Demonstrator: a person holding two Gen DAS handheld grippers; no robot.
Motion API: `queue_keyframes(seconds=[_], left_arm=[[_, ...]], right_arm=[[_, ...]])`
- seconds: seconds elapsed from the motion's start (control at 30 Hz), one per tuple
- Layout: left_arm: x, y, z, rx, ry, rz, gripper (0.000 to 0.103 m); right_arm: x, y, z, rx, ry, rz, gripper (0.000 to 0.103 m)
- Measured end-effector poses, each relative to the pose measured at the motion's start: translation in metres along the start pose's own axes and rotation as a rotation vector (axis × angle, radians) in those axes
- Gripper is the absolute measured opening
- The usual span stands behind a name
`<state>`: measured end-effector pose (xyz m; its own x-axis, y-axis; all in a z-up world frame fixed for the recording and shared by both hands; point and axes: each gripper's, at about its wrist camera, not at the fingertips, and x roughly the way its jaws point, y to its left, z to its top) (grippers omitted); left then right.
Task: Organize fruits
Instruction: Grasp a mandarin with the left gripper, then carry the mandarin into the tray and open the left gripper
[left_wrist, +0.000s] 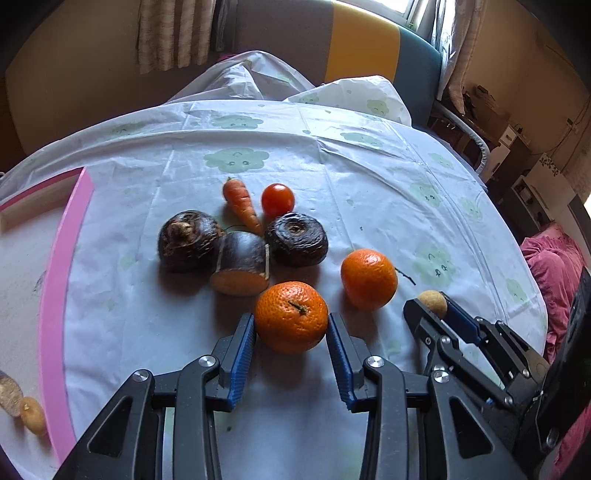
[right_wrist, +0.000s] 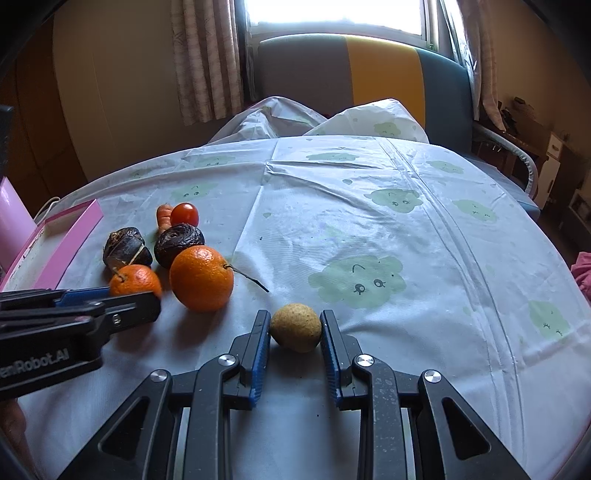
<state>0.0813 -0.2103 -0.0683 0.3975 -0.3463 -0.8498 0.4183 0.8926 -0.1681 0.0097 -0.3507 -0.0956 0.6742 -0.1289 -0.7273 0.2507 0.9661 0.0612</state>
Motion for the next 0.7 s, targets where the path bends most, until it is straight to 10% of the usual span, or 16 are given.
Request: queue_keyframes(seconds=[0.7], left_arm=[[-0.083,0.158,-0.025,-0.233,-0.134,0.235,0.039]], right_arm=[[-0.002,0.015,-0.003,-0.086,0.003,-0.061,0.027]])
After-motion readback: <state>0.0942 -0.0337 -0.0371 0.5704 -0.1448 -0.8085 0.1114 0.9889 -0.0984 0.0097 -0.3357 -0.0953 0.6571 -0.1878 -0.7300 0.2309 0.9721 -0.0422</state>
